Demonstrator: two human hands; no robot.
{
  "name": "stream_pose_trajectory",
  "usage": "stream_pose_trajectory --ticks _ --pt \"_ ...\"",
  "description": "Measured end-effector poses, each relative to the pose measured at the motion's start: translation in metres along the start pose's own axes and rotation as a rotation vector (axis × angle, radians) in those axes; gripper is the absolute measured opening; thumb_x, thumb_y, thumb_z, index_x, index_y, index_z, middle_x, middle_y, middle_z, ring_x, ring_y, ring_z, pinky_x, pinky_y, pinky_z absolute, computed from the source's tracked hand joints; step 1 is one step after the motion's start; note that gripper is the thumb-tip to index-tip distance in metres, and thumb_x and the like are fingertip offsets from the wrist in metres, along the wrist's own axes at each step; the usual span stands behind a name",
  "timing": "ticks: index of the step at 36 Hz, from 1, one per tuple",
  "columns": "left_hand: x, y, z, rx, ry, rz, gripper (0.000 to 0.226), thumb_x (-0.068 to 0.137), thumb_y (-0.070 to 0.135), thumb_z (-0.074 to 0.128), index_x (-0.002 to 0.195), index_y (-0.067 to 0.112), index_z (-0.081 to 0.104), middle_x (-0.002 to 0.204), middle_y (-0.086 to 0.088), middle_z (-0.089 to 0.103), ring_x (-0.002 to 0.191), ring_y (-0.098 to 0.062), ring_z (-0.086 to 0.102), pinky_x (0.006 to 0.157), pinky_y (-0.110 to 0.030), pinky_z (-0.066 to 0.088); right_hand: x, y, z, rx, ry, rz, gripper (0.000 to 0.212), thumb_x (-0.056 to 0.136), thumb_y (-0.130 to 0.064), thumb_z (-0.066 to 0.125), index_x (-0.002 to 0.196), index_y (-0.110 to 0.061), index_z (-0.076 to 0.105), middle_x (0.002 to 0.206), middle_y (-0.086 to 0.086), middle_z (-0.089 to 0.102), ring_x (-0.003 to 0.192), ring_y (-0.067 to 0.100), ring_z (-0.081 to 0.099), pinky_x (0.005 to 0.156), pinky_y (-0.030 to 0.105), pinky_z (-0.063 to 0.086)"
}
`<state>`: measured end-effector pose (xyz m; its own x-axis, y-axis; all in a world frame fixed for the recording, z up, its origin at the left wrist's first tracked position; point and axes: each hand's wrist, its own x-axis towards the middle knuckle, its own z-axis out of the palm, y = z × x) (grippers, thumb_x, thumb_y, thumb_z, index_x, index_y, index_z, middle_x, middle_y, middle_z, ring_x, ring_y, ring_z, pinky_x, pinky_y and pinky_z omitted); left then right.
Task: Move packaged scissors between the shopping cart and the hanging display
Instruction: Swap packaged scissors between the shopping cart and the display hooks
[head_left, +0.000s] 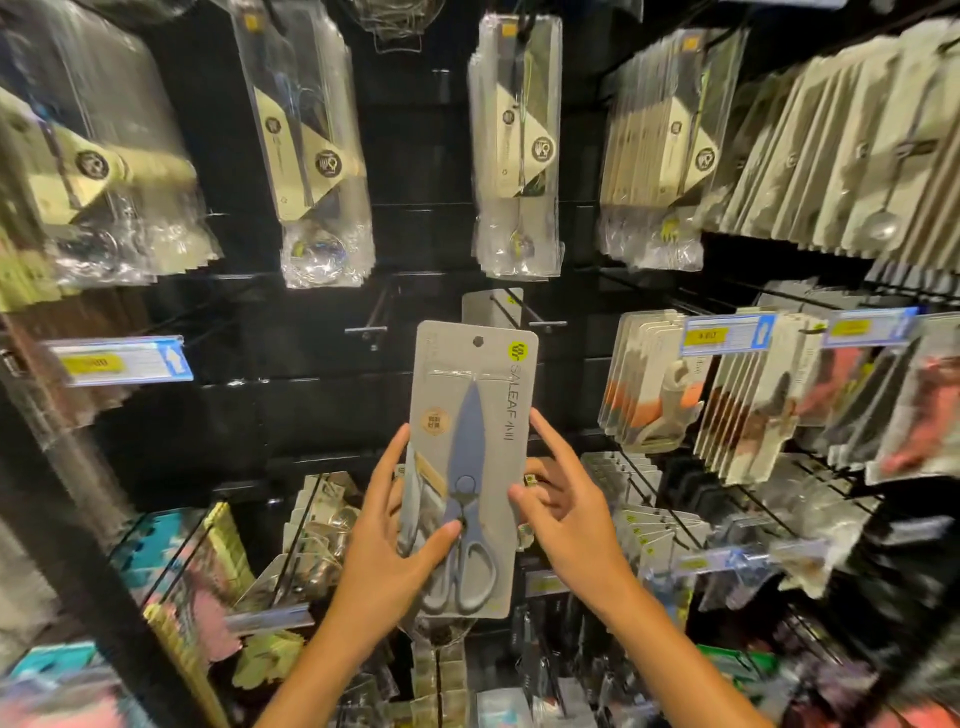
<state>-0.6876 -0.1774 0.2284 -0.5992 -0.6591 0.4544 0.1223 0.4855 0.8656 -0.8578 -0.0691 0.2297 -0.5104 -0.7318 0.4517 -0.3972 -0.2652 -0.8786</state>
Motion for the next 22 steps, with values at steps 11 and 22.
stream_pose_trajectory --ticks 11,22 --pt "0.017 -0.008 0.025 -0.037 -0.150 -0.052 0.107 0.080 0.016 0.083 0.151 0.057 0.015 0.148 0.027 0.045 0.128 -0.006 0.057 0.103 -0.044 0.053 -0.002 0.013 -0.030 -0.051 0.047 0.027 0.073 0.099 -0.007 0.059 0.151 -0.048 0.029 0.106 -0.002 0.071 0.086 0.018 0.073 0.085 0.040 0.061" --pt "0.041 -0.008 0.046 -0.035 -0.186 -0.069 0.107 0.080 0.022 0.084 0.149 0.061 0.012 0.143 0.013 0.055 0.121 -0.005 0.062 0.098 -0.038 0.056 0.019 0.017 -0.060 -0.072 0.023 0.044 0.070 0.100 -0.004 0.057 0.155 -0.036 0.029 0.108 0.000 0.072 0.097 0.016 0.072 0.090 0.033 0.059"
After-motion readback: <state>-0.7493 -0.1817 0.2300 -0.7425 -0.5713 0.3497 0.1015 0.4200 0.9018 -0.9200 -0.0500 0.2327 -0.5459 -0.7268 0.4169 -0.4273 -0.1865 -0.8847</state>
